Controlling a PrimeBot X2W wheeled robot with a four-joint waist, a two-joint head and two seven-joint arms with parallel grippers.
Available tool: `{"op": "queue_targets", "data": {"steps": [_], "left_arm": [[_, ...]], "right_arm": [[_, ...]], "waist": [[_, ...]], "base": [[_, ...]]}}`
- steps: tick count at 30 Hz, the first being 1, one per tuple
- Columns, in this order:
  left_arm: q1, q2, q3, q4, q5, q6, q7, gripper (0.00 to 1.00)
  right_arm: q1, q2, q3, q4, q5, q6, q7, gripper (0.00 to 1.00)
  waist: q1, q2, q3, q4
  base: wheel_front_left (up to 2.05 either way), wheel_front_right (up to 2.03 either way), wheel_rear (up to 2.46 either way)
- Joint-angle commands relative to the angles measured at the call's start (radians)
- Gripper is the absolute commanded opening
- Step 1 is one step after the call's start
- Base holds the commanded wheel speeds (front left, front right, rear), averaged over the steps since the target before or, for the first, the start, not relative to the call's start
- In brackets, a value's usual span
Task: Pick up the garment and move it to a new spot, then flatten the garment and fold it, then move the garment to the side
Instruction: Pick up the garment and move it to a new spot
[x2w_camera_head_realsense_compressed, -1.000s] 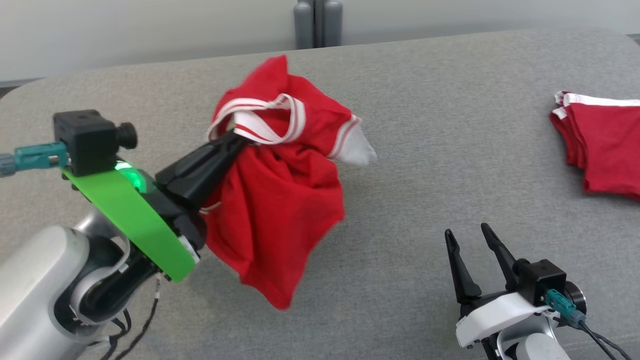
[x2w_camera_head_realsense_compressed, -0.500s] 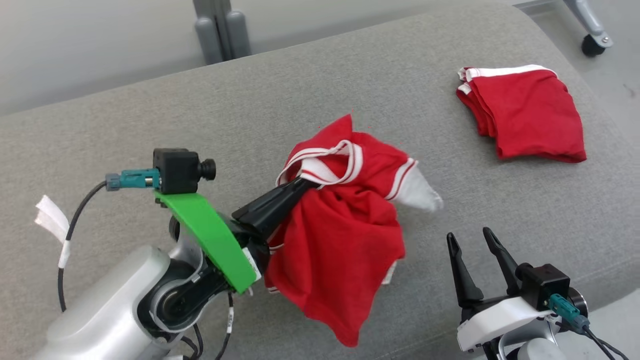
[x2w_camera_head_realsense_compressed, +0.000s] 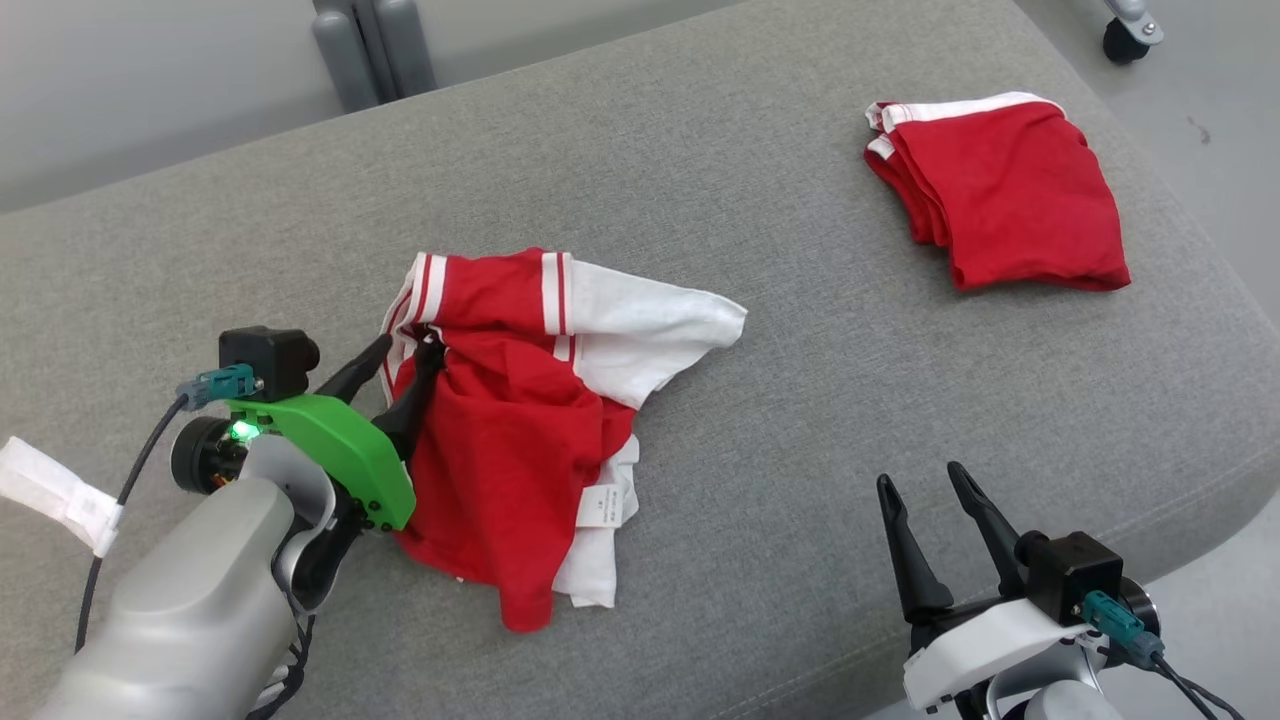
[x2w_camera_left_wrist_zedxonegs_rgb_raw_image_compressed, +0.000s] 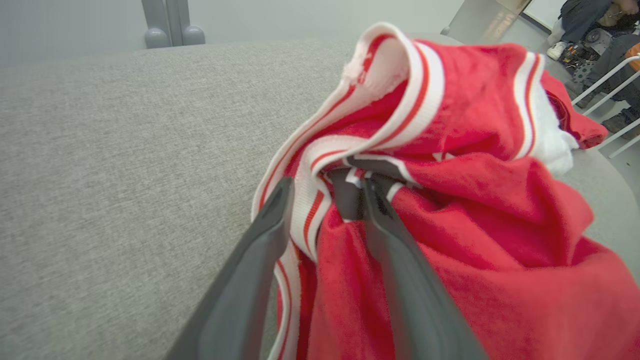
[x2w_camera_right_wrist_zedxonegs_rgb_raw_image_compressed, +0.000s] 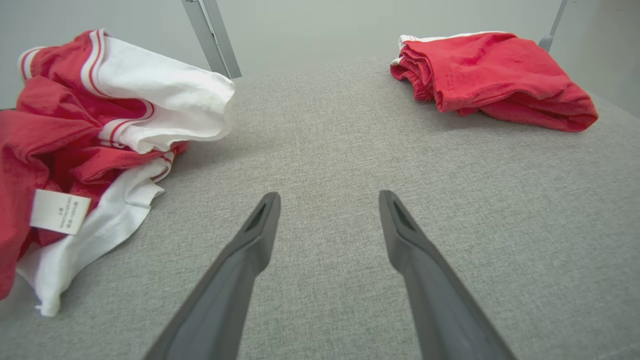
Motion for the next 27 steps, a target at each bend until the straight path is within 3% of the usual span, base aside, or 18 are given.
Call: {"op": "queue_targets", "data": {"steps": [1,5,9,14,18,22,27], "left_arm": [[-0.018,-0.010,-0.008,0.035,0.027,-0.004,-0.028,1.00],[-0.034,-0.028,-0.028,0.113,0.096,-0.005,-0.077,1.00],[-0.027,-0.028,0.041,0.095,0.148,0.012,-0.094,1.00],[0.112,-0.012,0.269,-0.096,0.279,0.102,-0.092,1.00],[0.296,-0.043,0.457,-0.293,0.411,0.158,-0.092,1.00],[0.472,-0.094,0.581,-0.452,0.547,0.179,-0.091,1.00],[0.654,-0.175,0.692,-0.590,0.694,0.175,-0.091,1.00]], "right_arm": [[-0.003,-0.001,-0.001,0.002,-0.004,-0.002,0.000,1.00],[-0.006,-0.001,-0.008,0.004,-0.004,-0.002,0.000,1.00],[-0.001,-0.002,-0.029,0.000,-0.005,-0.002,0.000,1.00],[0.027,-0.002,-0.076,-0.018,-0.018,-0.002,0.000,1.00],[0.047,-0.001,-0.118,-0.033,-0.038,-0.002,0.000,1.00],[0.066,-0.002,-0.143,-0.042,-0.068,-0.002,0.000,1.00],[0.077,-0.002,-0.169,-0.049,-0.098,-0.002,0.000,1.00]], "waist": [[0.0000,-0.0001,-0.005,0.010],[0.0000,-0.0001,-0.014,0.033],[0.0000,-0.0001,-0.027,0.061],[0.0000,-0.0001,-0.062,0.108],[0.0000,-0.0001,-0.098,0.154],[0.0000,-0.0001,-0.135,0.199],[0.0000,-0.0001,-0.176,0.251]], "base": [[0.00,0.00,0.00],[0.00,0.00,0.00],[0.00,0.00,0.00],[0.00,0.00,0.00],[0.00,0.00,0.00],[0.00,0.00,0.00],[0.00,0.00,0.00]]}}
